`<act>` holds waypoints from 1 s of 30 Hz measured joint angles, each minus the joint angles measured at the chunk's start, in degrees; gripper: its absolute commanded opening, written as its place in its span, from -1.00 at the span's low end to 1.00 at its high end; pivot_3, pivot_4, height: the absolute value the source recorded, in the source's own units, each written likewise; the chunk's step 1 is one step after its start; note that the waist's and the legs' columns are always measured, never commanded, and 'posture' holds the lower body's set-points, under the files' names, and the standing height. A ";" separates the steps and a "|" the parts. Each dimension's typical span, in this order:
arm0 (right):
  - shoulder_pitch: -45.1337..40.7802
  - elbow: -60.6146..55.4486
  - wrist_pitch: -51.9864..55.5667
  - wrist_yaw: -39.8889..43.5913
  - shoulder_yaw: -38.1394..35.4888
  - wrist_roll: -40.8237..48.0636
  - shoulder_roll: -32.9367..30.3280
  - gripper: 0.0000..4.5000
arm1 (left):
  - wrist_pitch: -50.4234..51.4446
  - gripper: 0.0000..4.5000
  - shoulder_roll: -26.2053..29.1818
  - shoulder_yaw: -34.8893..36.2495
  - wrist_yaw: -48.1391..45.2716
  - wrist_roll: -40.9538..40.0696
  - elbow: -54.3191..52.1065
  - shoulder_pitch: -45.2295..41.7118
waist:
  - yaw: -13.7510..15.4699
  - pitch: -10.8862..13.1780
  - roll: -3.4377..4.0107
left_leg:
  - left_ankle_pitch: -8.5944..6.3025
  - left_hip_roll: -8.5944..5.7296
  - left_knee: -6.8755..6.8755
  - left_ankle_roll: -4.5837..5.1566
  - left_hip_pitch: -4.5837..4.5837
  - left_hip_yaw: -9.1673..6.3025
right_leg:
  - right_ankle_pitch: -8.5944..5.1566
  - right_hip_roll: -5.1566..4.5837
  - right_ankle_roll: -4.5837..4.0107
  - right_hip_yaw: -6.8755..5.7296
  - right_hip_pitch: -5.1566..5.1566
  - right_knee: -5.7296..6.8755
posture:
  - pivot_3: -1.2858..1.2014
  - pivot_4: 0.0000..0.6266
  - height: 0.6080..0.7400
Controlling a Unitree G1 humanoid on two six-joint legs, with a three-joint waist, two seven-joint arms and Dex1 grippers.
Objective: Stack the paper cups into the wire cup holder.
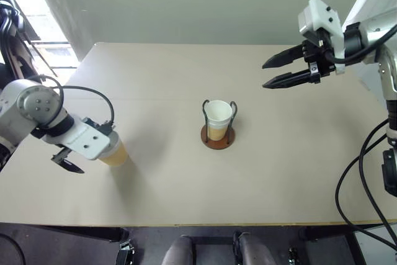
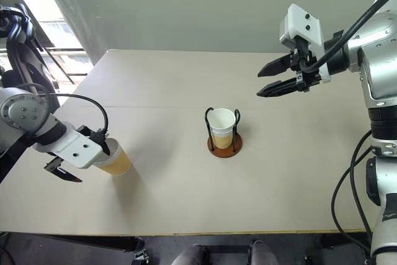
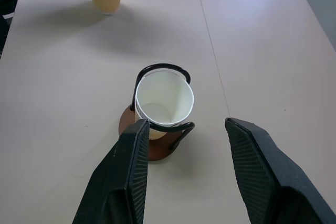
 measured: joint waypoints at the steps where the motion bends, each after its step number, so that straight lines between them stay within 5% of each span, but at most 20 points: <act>1: 0.27 -0.05 0.00 -0.08 0.00 0.03 0.00 0.03 | 0.00 0.84 -0.13 0.09 0.00 -0.01 -0.03 0.30 | 0.00 -0.01 -0.02 | 0.00 0.00 0.00 0.00 0.00 -0.01 | 0.00 0.00 0.00 0.00 0.00 0.00 | 0.03 -0.52 1.00; 13: 9.53 -2.09 -0.70 3.69 -5.92 11.86 -0.70 0.03 | -2.25 -0.99 -3.93 0.29 0.01 -0.30 1.41 0.72 | 0.15 -0.06 -0.09 | 0.08 -0.02 0.02 -0.02 0.00 0.00 | 0.04 0.00 -0.06 -0.01 0.05 0.02 | 0.03 -0.52 1.00; 22: 10.43 -2.22 -4.33 4.41 -6.16 14.70 -0.98 0.03 | -2.51 -0.99 -4.79 -1.00 -0.01 -1.85 2.60 -0.83 | 0.04 -0.10 -0.07 | 0.14 -0.01 0.02 -0.03 0.03 -0.02 | 0.05 0.01 -0.07 -0.02 0.07 0.08 | 0.03 -0.52 1.00; 30: 15.68 -1.21 -13.57 4.49 -6.36 15.09 0.39 0.03 | -6.43 -0.99 -16.46 -2.34 -0.02 -0.93 14.89 -13.62 | 0.69 -0.11 -0.12 | 0.21 -0.17 0.34 0.06 -0.08 -0.18 | 0.14 -0.06 -0.13 -0.04 0.30 0.00 | 0.03 -0.52 1.00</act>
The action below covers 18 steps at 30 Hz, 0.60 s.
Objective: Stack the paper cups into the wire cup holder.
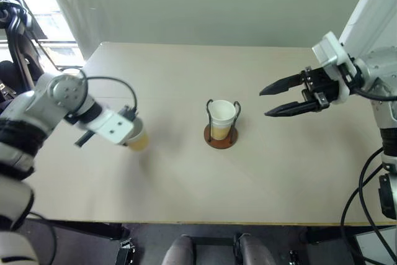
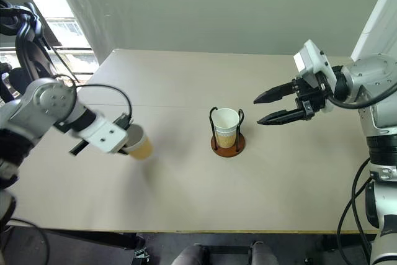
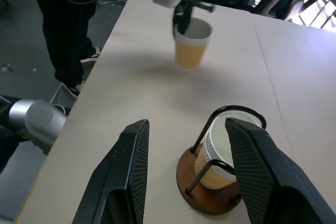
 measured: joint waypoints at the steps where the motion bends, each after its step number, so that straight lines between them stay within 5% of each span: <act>1: 0.46 0.57 -1.16 0.00 0.24 -0.09 -0.05 0.03 | -0.78 -0.99 -1.38 -0.13 0.00 0.35 1.49 -1.59 | -0.03 0.00 0.00 | -0.03 -0.02 0.05 0.04 0.00 0.02 | 0.01 0.00 0.02 0.00 0.02 -0.04 | 0.03 -0.52 1.00; 18: -0.33 12.70 -12.34 0.00 4.31 -2.12 -3.48 0.03 | -8.41 -0.99 -22.22 3.25 0.15 10.22 28.30 -27.78 | -0.07 0.05 -0.06 | -0.16 -0.03 0.10 0.27 -0.21 0.06 | 0.25 -0.02 1.00 0.06 0.30 -0.84 | 0.03 -0.52 1.00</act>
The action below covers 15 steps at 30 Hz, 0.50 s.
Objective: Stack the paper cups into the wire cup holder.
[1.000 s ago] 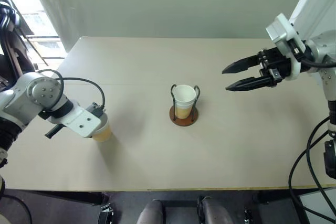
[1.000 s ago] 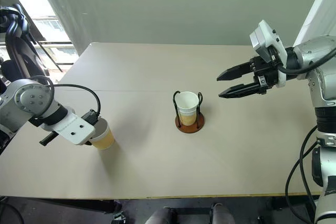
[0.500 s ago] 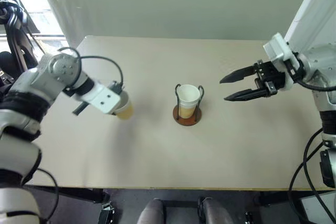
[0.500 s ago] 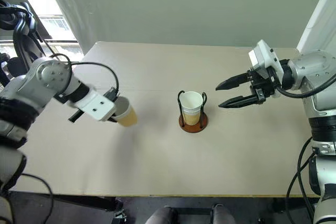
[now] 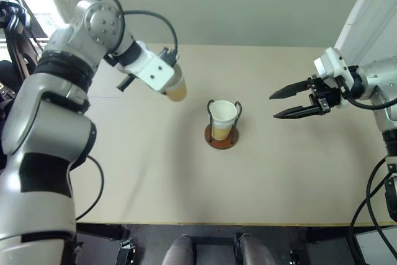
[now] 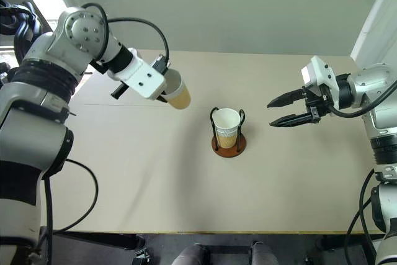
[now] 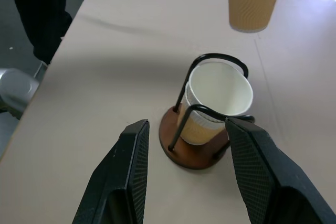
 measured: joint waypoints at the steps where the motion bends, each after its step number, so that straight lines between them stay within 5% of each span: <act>1: 0.00 0.73 -0.64 0.00 0.09 0.04 -0.13 0.03 | -0.02 -0.99 -1.07 0.41 0.12 0.69 0.90 -0.84 | 0.08 0.00 0.00 | -0.02 0.00 0.00 0.03 -0.04 -0.03 | 0.00 0.00 0.05 -0.02 0.02 -0.10 | 0.03 -0.52 1.00; 15: 0.01 5.49 -6.04 0.00 2.33 0.71 -2.34 0.03 | 0.73 -0.99 -11.79 6.74 -0.11 4.32 5.12 -7.61 | 0.90 0.01 0.01 | -0.34 -0.12 0.20 0.35 -0.16 0.18 | -0.06 -0.08 0.53 0.08 0.11 -0.32 | 0.03 -0.52 1.00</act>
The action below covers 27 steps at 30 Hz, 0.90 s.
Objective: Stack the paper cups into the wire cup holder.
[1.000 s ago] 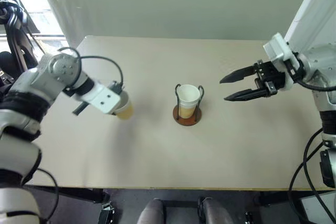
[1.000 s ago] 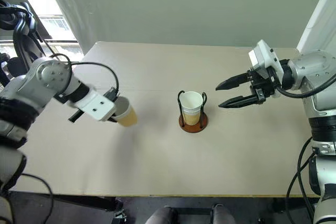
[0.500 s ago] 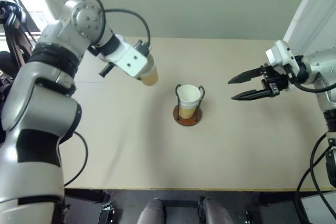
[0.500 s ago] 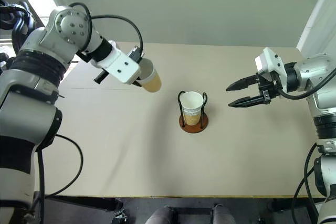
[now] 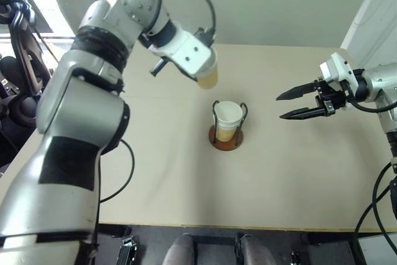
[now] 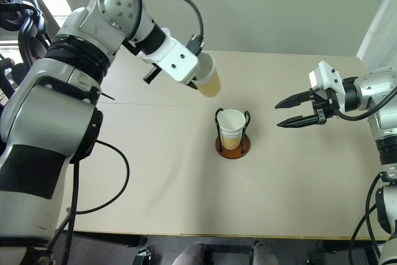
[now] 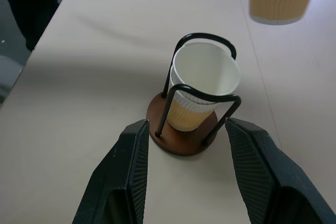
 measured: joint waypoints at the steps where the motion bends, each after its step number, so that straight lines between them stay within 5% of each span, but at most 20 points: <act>1: 0.00 0.27 -0.14 0.00 0.08 0.15 -0.37 0.03 | 0.08 -0.99 -0.61 0.40 -0.01 -0.01 0.00 -0.22 | 0.02 0.00 0.00 | 0.00 0.04 0.03 0.01 0.01 -0.03 | 0.01 -0.05 0.01 0.04 0.02 0.00 | 0.03 -0.52 1.00; 27: 0.02 0.96 -0.38 0.00 0.60 0.95 -1.81 0.03 | -0.91 -0.99 -4.54 -7.94 -0.05 -9.20 -1.59 3.32 | 0.00 0.01 -0.01 | -0.13 0.14 0.21 0.23 0.38 0.74 | 0.14 -0.13 0.37 0.21 0.20 0.05 | 0.03 -0.52 1.00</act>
